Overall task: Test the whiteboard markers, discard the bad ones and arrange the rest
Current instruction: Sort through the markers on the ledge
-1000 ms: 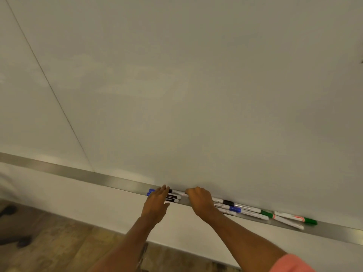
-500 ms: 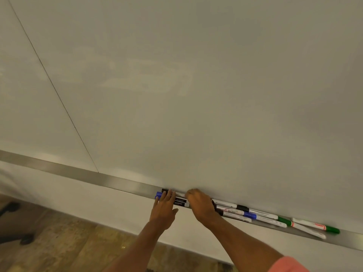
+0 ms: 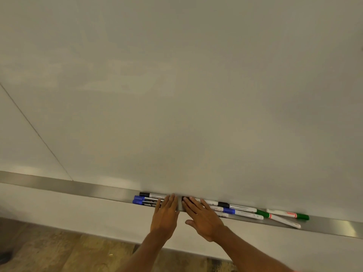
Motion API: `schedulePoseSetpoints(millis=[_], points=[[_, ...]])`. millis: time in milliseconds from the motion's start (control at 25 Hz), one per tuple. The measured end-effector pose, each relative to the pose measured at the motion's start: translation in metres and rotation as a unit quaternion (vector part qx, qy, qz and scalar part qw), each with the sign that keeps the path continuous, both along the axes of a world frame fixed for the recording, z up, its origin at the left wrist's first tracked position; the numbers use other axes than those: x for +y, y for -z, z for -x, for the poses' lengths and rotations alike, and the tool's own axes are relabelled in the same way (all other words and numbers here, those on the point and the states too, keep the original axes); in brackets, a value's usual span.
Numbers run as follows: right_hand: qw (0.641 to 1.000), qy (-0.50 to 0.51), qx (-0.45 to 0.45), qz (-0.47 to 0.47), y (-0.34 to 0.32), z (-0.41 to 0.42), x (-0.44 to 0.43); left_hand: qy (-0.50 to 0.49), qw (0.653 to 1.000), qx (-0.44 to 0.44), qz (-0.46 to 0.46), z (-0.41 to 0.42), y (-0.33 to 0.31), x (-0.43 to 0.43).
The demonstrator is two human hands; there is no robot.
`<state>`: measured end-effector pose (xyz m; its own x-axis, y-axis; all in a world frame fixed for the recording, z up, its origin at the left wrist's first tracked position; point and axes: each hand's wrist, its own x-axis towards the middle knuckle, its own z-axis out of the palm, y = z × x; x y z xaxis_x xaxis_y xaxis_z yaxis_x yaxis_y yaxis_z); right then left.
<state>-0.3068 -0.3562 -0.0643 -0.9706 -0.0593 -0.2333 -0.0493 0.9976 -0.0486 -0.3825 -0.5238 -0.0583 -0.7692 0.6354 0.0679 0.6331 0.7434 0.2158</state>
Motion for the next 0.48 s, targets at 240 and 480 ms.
schedulePoseSetpoints(millis=[240,480], points=[[0.999,0.004,0.052,0.002,0.004,-0.040,0.053,0.016,0.999,-0.011,0.031,-0.045,0.000,0.043],[0.998,-0.001,0.050,-0.024,0.006,-0.083,0.118,0.040,0.998,0.009,0.038,-0.083,-0.003,0.098]])
